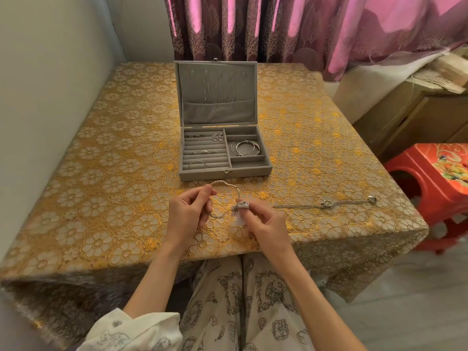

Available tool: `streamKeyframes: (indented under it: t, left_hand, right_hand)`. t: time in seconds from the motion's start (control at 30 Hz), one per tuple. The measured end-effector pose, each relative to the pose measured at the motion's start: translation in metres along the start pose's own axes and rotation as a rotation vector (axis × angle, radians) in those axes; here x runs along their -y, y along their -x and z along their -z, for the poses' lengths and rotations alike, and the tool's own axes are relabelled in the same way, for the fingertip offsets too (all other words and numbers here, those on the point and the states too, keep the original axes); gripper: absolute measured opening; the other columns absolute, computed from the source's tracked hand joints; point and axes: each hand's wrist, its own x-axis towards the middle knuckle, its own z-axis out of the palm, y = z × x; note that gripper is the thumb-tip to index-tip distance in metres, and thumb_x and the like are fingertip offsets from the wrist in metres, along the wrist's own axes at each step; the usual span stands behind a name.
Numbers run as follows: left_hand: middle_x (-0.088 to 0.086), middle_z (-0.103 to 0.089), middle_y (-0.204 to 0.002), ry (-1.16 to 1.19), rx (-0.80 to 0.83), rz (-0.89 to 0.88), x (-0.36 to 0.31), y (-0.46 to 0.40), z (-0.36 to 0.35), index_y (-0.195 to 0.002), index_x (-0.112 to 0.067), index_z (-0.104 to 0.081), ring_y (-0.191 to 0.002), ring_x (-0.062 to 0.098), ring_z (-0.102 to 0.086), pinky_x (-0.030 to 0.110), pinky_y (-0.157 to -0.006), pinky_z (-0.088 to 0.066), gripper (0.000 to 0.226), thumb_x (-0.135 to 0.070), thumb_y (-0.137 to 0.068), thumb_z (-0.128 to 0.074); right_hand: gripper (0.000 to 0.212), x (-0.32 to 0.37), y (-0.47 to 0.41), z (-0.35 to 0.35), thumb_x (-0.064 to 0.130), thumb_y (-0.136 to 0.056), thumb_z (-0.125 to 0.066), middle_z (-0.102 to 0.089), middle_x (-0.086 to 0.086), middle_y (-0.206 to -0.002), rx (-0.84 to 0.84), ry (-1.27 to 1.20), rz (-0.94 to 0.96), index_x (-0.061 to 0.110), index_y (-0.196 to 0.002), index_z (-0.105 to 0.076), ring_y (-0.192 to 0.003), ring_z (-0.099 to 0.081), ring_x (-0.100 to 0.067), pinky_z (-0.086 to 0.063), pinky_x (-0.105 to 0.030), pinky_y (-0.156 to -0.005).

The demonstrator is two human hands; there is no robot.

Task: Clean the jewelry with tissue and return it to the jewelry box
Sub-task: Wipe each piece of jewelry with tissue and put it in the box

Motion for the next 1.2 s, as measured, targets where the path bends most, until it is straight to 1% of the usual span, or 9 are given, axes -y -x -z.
streamKeyframes:
  t: [0.07, 0.13, 0.23, 0.4, 0.53, 0.67, 0.8, 1.03, 1.2]
  left_hand:
    - [0.002, -0.053, -0.054, 0.004, -0.003, -0.001, 0.0, 0.0, 0.0, -0.084, -0.002, -0.067, -0.034, 0.009, -0.035, 0.014, -0.032, -0.026, 0.025, -0.021, -0.092, -0.053]
    - [0.002, -0.053, -0.054, 0.004, -0.001, -0.002, 0.0, -0.001, 0.0, -0.084, -0.004, -0.067, -0.033, 0.008, -0.035, 0.013, -0.032, -0.027, 0.025, -0.022, -0.092, -0.053]
    - [0.0, -0.054, -0.054, -0.006, 0.005, 0.0, 0.001, -0.001, 0.0, -0.083, -0.006, -0.068, -0.034, 0.008, -0.036, 0.013, -0.032, -0.027, 0.024, -0.022, -0.092, -0.053]
    - [0.001, -0.054, -0.053, -0.027, 0.006, -0.01, 0.001, 0.0, 0.0, -0.085, -0.004, -0.068, -0.035, 0.009, -0.036, 0.014, -0.033, -0.027, 0.024, -0.022, -0.092, -0.053]
    - [0.002, -0.054, -0.054, -0.055, 0.005, -0.028, 0.001, -0.001, -0.001, -0.087, -0.002, -0.067, -0.035, 0.009, -0.036, 0.015, -0.033, -0.028, 0.024, -0.02, -0.092, -0.052]
    - [0.0, -0.054, -0.053, -0.073, 0.01, -0.039, 0.002, -0.001, -0.002, -0.087, -0.001, -0.067, -0.035, 0.009, -0.037, 0.015, -0.034, -0.029, 0.024, -0.019, -0.092, -0.052]
    - [0.001, -0.054, -0.053, -0.07, 0.007, -0.03, 0.002, -0.001, -0.001, -0.087, -0.003, -0.068, -0.035, 0.01, -0.037, 0.015, -0.033, -0.029, 0.023, -0.02, -0.092, -0.053]
    - [-0.001, -0.054, -0.053, -0.073, 0.019, -0.017, 0.001, 0.0, -0.001, -0.088, -0.003, -0.069, -0.036, 0.009, -0.038, 0.016, -0.033, -0.029, 0.023, -0.021, -0.091, -0.054]
    - [0.001, -0.054, -0.055, -0.055, 0.041, 0.018, 0.0, 0.0, 0.0, -0.089, -0.005, -0.068, -0.036, 0.01, -0.037, 0.015, -0.034, -0.029, 0.024, -0.024, -0.091, -0.054]
  right_hand:
    - [0.018, 0.0, 0.001, 0.0, 0.013, -0.089, -0.058, -0.066, -0.001, -0.091, 0.009, -0.037, -0.002, 0.025, -0.094, -0.069, -0.077, -0.058, -0.008, -0.045, -0.016, -0.06]
    - [0.028, -0.001, 0.002, 0.001, 0.012, -0.09, -0.055, -0.068, -0.003, -0.09, -0.031, -0.06, -0.026, 0.035, -0.088, -0.07, -0.071, -0.057, -0.009, -0.046, -0.02, -0.059]
    - [0.036, -0.002, 0.0, 0.0, 0.016, -0.091, -0.056, -0.066, 0.01, -0.074, -0.106, -0.006, -0.037, 0.046, -0.076, -0.067, -0.065, -0.055, -0.007, -0.045, -0.03, -0.062]
    - [0.026, 0.002, 0.001, -0.006, 0.012, -0.09, -0.057, -0.066, 0.013, -0.078, -0.034, 0.073, 0.053, 0.037, -0.085, -0.064, -0.068, -0.057, 0.0, -0.046, -0.02, -0.061]
    - [0.027, -0.002, 0.004, -0.007, 0.007, -0.088, -0.058, -0.065, -0.006, -0.091, 0.068, 0.004, 0.029, 0.032, -0.096, -0.064, -0.072, -0.058, -0.011, -0.048, -0.021, -0.064]
    - [0.019, -0.008, 0.001, -0.012, 0.018, -0.083, -0.066, -0.065, -0.004, -0.09, 0.018, 0.11, 0.046, 0.035, -0.09, -0.065, -0.082, -0.059, -0.022, -0.052, -0.036, -0.071]
    - [0.007, -0.008, -0.002, -0.011, 0.019, -0.086, -0.062, -0.063, -0.003, -0.088, 0.052, 0.22, 0.083, 0.016, -0.09, -0.067, -0.084, -0.053, -0.014, -0.04, -0.012, -0.068]
    - [0.011, -0.005, -0.001, -0.006, 0.017, -0.087, -0.062, -0.049, 0.015, -0.067, 0.099, 0.346, 0.211, 0.019, -0.077, -0.057, -0.065, -0.045, -0.001, -0.034, -0.013, -0.06]
    - [0.007, -0.006, -0.005, 0.005, 0.012, -0.085, -0.063, -0.044, 0.022, -0.069, 0.132, 0.526, 0.314, 0.013, -0.08, -0.058, -0.066, -0.045, 0.007, -0.032, -0.009, -0.062]
